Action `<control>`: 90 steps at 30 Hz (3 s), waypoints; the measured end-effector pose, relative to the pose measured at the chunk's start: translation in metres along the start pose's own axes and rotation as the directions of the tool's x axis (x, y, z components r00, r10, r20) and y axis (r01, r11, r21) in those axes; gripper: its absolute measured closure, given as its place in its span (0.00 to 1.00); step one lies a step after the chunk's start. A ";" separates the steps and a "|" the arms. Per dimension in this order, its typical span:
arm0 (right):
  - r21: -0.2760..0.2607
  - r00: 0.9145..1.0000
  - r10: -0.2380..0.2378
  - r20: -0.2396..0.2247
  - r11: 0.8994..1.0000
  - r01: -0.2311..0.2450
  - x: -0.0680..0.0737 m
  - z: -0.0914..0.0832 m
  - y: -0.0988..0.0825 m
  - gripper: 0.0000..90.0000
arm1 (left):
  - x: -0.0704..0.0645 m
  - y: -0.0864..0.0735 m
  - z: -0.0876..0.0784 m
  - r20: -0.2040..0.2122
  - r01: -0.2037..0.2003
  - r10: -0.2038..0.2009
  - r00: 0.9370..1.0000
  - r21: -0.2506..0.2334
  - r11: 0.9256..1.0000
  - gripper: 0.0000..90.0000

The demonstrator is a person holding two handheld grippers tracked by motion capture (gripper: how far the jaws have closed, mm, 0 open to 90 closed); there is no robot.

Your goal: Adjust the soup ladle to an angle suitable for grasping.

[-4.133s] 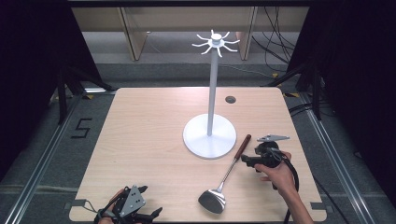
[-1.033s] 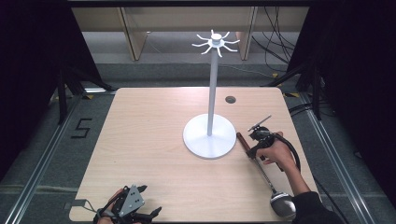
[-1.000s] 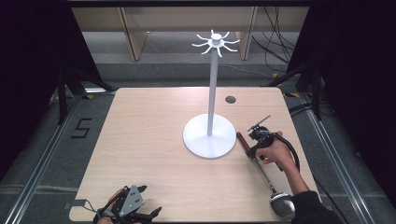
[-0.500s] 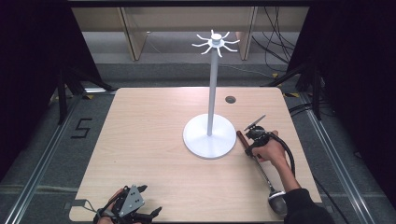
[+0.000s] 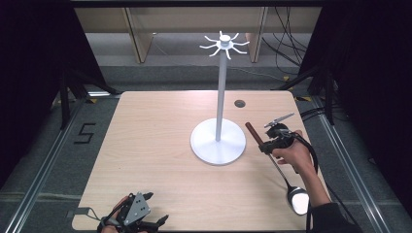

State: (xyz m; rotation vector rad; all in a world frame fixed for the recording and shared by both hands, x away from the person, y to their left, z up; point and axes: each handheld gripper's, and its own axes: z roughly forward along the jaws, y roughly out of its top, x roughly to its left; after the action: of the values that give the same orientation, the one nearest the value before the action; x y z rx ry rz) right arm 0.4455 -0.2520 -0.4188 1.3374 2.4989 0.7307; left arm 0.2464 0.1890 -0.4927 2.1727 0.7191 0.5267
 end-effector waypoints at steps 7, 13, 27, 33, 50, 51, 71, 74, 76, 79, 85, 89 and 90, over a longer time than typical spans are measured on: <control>-0.165 0.998 -0.067 0.002 0.984 0.066 0.000 -0.035 -0.007 0.82 | 0.000 -0.001 0.001 0.009 0.000 0.000 1.000 0.003 1.000 0.18; -0.268 1.000 -0.006 -0.014 0.963 0.002 0.002 -0.069 -0.016 0.82 | 0.000 0.000 0.000 0.013 0.011 -0.011 1.000 0.005 1.000 0.18; -0.447 0.997 -0.050 -0.054 0.894 0.021 0.002 -0.104 -0.035 0.83 | 0.000 0.000 0.002 0.004 0.012 -0.012 1.000 0.005 1.000 0.18; -0.508 0.993 -0.045 -0.105 0.861 -0.015 0.003 -0.113 -0.038 0.83 | 0.000 0.000 0.002 0.002 0.001 -0.001 1.000 0.004 1.000 0.18; -0.593 0.990 -0.112 -0.089 0.804 0.037 0.020 -0.127 -0.016 0.82 | 0.001 0.000 0.001 0.017 0.014 -0.014 1.000 0.008 1.000 0.17; -0.589 0.988 -0.120 -0.099 0.807 0.039 0.022 -0.127 -0.014 0.82 | 0.000 -0.001 0.002 0.010 0.021 -0.021 1.000 0.005 1.000 0.17; -0.628 0.978 -0.197 -0.069 0.770 0.111 0.048 -0.141 0.046 0.82 | 0.001 0.000 0.001 0.016 0.012 -0.013 1.000 0.013 1.000 0.17; -0.635 0.975 -0.216 -0.048 0.761 0.137 0.049 -0.142 0.055 0.82 | 0.000 0.000 0.001 0.013 0.003 -0.004 1.000 0.005 1.000 0.17; -0.630 0.975 -0.214 -0.058 0.766 0.130 0.052 -0.143 0.059 0.82 | 0.000 0.000 0.001 0.020 0.021 -0.021 1.000 0.007 1.000 0.17; -0.628 0.977 -0.200 -0.069 0.770 0.113 0.053 -0.143 0.065 0.82 | 0.000 0.000 0.001 0.000 0.002 -0.002 1.000 -0.005 1.000 0.17; -0.634 0.976 -0.211 -0.059 0.763 0.127 0.053 -0.145 0.077 0.82 | 0.000 0.000 0.001 0.002 0.006 -0.006 1.000 0.004 1.000 0.17; -0.637 0.977 -0.208 -0.047 0.760 0.131 0.052 -0.146 0.082 0.82 | 0.000 0.000 0.001 0.003 0.010 -0.010 1.000 -0.007 1.000 0.17; -0.632 0.979 -0.197 -0.058 0.766 0.117 0.052 -0.146 0.082 0.82 | 0.000 0.000 0.001 0.010 0.006 -0.006 1.000 -0.006 1.000 0.17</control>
State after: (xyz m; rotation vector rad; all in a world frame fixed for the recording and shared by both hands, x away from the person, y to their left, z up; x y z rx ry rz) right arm 0.4156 -0.2179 -0.2493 0.8425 2.0967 1.4724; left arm 0.2467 0.1885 -0.4932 2.1653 0.7172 0.5148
